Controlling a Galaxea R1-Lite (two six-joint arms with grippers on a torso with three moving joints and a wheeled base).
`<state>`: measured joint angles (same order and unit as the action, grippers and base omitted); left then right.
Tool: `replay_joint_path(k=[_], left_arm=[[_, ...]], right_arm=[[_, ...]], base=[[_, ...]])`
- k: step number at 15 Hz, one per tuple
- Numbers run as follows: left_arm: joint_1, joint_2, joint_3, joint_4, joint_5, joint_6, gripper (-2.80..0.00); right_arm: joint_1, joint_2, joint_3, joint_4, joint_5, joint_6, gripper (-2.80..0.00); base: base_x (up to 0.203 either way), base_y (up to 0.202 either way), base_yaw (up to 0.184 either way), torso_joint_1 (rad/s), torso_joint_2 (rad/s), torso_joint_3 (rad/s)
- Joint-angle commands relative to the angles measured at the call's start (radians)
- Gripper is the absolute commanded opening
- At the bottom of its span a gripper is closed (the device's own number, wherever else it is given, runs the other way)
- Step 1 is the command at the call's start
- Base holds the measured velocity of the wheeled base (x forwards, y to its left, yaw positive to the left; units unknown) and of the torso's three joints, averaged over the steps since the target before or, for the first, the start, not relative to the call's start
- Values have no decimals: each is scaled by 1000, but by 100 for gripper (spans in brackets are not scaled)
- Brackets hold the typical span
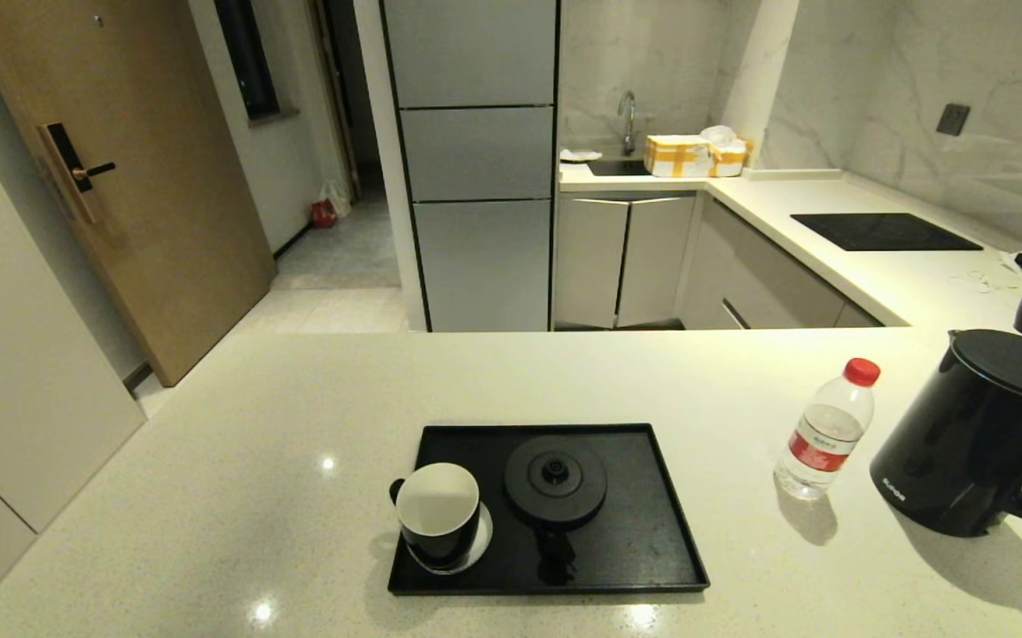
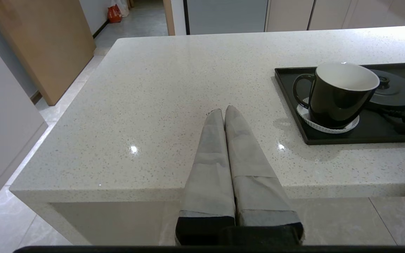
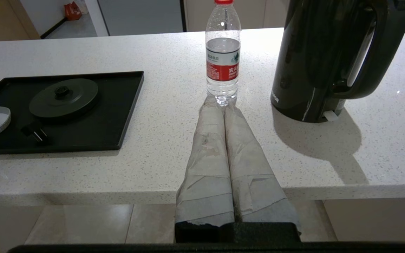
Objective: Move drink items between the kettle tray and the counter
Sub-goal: Return the bottled water to its original position
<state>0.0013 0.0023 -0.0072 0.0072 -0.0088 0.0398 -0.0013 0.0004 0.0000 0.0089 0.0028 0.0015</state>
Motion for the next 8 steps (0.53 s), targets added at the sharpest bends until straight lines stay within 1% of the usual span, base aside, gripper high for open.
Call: replay_joint_path(k=[1,8], left_arm=[[0,-4,6,-1,0,-5,-280],[0,-4,6,-1,1,-6,-280]], right_arm=[[0,1,2,0,0,0,-280],[0,1,2,-1,1,-6,-280]], base=[[0,0,0,0,0,0],[0,0,0,0,0,0]])
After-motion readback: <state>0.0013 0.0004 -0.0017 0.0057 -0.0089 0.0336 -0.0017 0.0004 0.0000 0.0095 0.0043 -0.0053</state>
